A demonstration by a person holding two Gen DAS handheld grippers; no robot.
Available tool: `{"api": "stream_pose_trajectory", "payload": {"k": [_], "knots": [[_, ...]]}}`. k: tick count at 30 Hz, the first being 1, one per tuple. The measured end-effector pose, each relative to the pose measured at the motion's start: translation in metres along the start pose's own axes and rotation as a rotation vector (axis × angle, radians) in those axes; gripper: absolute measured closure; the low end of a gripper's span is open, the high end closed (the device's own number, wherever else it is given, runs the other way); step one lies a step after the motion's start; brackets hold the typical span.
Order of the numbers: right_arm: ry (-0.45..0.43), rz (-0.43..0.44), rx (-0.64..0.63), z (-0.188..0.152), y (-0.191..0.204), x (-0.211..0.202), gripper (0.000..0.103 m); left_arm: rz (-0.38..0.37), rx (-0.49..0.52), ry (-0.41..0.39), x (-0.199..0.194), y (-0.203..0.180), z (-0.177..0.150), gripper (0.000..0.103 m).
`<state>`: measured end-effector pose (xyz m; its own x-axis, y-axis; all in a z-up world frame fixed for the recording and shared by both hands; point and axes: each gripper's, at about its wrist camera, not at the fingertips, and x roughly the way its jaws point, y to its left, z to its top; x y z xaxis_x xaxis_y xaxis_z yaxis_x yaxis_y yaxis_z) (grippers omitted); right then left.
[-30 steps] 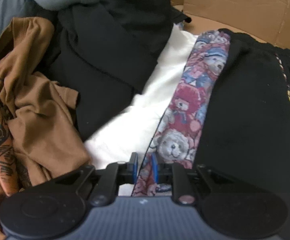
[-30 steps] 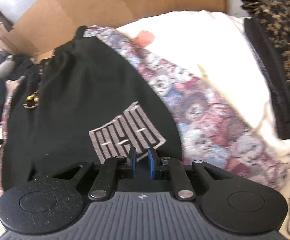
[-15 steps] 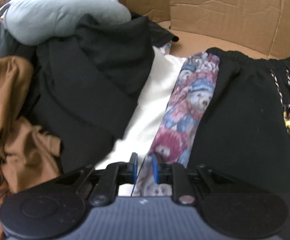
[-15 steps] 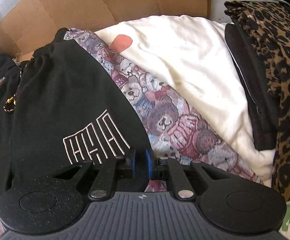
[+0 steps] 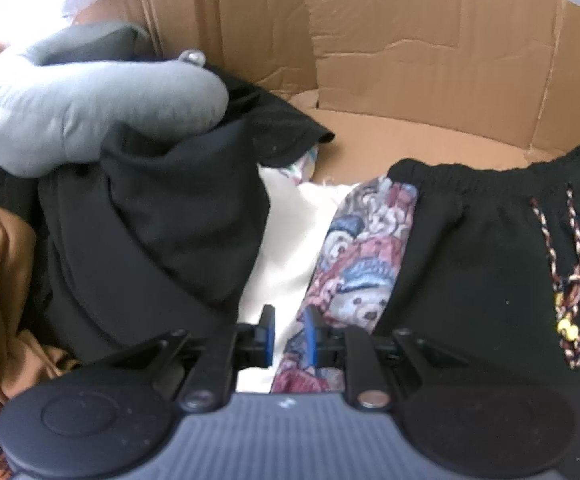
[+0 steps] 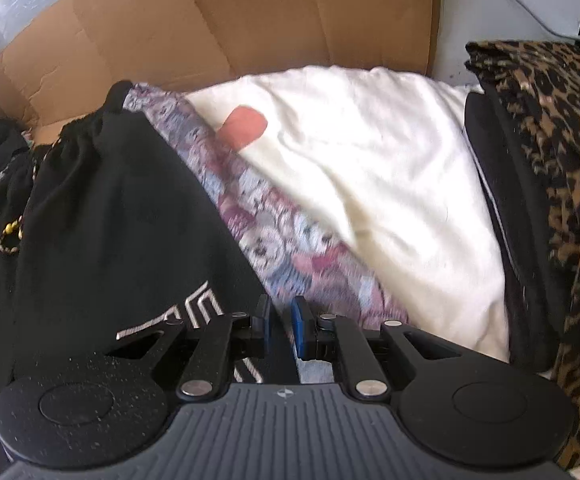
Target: Fold clothes
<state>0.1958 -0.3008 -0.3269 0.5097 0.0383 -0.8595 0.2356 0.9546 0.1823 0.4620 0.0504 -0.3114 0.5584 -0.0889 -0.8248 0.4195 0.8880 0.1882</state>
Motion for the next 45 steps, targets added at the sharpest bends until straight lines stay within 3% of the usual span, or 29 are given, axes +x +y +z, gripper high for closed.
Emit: {"api": "stream_pose_trajectory", "payload": {"k": [4,7,14,25,33,39,45], "knots": [[-0.029,-0.015,-0.014,0.01,-0.003,0.003,0.086,-0.04,0.019,0.009,-0.013,0.002,-0.001,0.085],[-0.028,-0.034,-0.021,0.013,-0.005,0.01,0.086,-0.071,0.009,0.029,-0.015,0.004,-0.006,0.093],[-0.009,-0.065,-0.059,0.008,-0.006,0.019,0.088,-0.078,0.012,0.066,0.014,-0.008,-0.009,0.097],[-0.007,-0.075,-0.065,0.002,-0.008,0.02,0.087,-0.091,0.051,0.016,0.031,-0.029,0.022,0.095],[-0.007,-0.07,-0.068,0.002,-0.009,0.021,0.087,-0.042,0.048,0.032,0.058,-0.037,0.032,0.098],[-0.05,-0.05,-0.111,0.013,-0.002,0.017,0.087,-0.017,0.059,0.022,0.055,-0.043,0.03,0.1],[-0.085,-0.045,-0.113,0.029,-0.002,0.019,0.087,-0.005,0.03,0.008,0.043,-0.039,0.034,0.094]]}}
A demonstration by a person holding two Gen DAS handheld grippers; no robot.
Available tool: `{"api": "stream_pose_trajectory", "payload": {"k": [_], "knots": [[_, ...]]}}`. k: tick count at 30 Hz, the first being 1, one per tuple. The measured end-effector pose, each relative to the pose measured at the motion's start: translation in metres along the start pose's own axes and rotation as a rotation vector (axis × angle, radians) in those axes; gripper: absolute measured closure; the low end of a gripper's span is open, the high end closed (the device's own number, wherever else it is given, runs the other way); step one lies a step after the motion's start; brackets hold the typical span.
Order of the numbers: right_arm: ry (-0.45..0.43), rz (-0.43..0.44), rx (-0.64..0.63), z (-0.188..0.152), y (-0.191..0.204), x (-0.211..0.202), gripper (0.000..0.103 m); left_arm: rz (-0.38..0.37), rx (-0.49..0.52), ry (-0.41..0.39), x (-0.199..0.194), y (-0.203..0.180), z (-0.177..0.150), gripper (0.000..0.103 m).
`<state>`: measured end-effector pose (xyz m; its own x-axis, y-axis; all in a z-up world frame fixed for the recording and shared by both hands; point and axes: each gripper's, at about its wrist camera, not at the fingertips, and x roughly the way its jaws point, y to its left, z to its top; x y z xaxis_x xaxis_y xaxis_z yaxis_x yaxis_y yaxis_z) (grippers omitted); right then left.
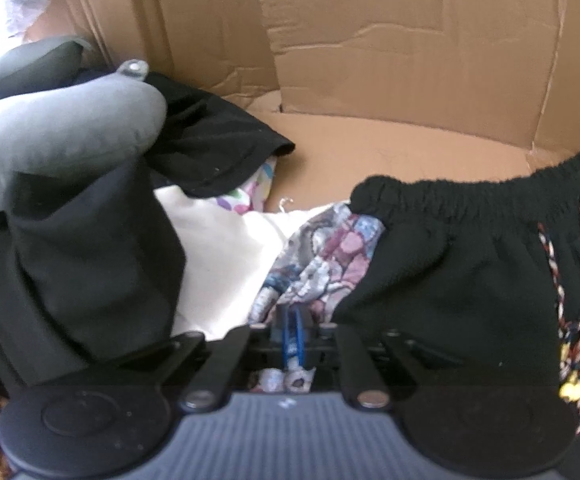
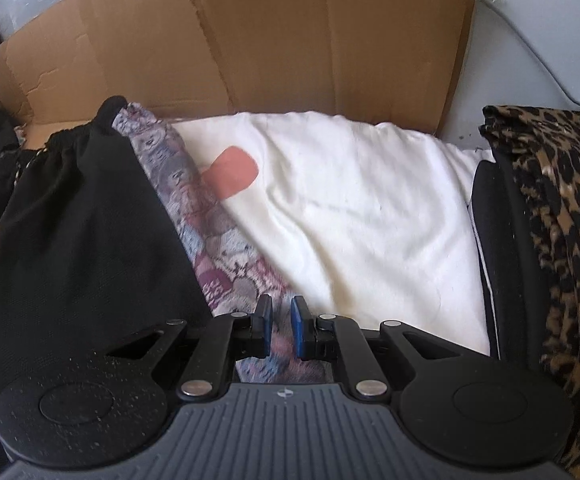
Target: Fold clothes
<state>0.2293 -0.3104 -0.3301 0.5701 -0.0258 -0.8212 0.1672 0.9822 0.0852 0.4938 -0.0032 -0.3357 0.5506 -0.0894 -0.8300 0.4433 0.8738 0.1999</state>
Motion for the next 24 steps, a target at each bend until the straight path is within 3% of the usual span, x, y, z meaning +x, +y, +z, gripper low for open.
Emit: {"api": "stream_pose_trajectory", "payload": {"k": [5,14,16,24], "knots": [[-0.031,0.013,0.014,0.009,-0.006,0.005,0.076,0.01,-0.014,-0.031,-0.015,-0.004,0.01,0.089],[-0.065,0.068,0.039,0.027,-0.013,0.026,0.075,-0.036,-0.038,-0.072,-0.039,-0.027,0.019,0.088],[-0.06,0.081,0.042,0.027,-0.012,0.031,0.075,-0.069,-0.097,-0.082,-0.047,-0.023,0.015,0.079],[-0.055,0.14,0.038,0.018,-0.004,0.035,0.075,-0.1,-0.145,-0.023,-0.057,-0.029,-0.018,0.078]]}}
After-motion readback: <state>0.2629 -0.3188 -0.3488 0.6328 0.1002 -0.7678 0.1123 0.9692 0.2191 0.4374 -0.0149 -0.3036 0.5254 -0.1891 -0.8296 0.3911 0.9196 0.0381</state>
